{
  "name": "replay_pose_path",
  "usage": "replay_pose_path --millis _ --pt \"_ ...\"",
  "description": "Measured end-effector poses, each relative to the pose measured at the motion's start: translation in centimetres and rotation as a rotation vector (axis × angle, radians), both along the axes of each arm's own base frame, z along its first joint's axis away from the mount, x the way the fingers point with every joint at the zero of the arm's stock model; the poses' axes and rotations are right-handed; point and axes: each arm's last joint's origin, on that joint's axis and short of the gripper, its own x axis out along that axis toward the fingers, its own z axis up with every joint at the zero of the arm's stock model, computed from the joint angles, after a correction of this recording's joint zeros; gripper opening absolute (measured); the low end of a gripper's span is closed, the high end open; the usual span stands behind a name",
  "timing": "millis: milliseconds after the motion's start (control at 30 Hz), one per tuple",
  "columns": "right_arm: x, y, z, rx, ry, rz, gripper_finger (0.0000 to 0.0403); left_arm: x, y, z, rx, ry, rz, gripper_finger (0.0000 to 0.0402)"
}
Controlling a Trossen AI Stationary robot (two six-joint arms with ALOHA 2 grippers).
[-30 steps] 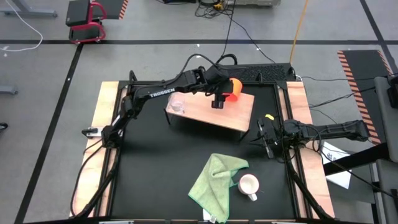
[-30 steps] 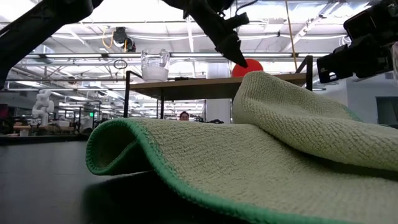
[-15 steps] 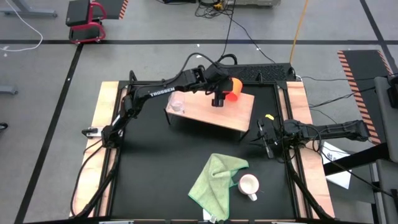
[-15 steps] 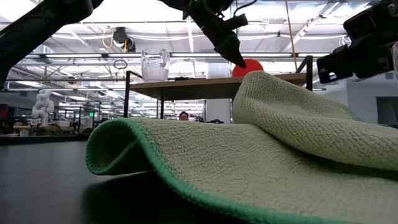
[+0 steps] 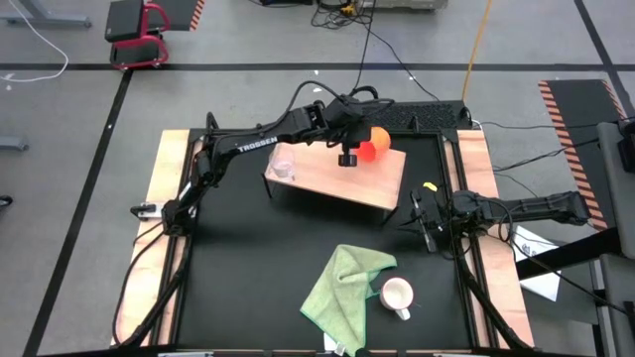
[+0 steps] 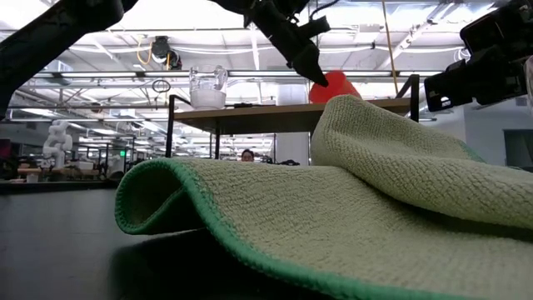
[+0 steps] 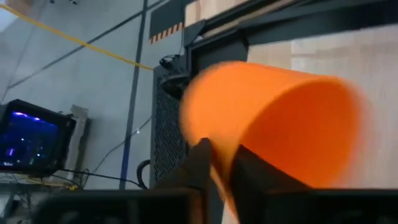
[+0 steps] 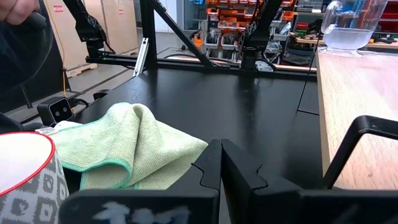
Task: Stack small to large cups/mugs on shelf
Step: Put the orange mug on the shelf
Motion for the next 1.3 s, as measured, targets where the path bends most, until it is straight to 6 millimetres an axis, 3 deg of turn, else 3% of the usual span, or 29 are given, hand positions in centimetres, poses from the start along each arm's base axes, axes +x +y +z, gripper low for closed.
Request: replay_pose_path --millis 67,400,767,967,1300 --pt "0.0 0.0 0.0 0.000 -0.003 0.000 0.0000 -0.1 0.0 0.1 -0.013 -0.002 -0.005 0.0013" --pt "0.0 0.0 0.2 0.004 -0.016 0.000 0.0000 -0.2 -0.8 0.5 -0.024 0.000 0.049 0.0007" --pt "0.1 0.0 0.6 0.004 -0.057 0.000 0.0000 -2.7 -2.9 5.2 -0.094 -0.058 0.179 0.0005" --pt "0.2 0.0 0.6 0.021 -0.054 -0.001 0.0000 -4.6 -3.6 6.6 -0.143 -0.039 0.260 0.0004" --pt "0.3 0.0 0.5 0.027 -0.048 -0.002 0.0000 -7.0 -4.2 6.1 -0.218 0.154 0.342 0.0004"
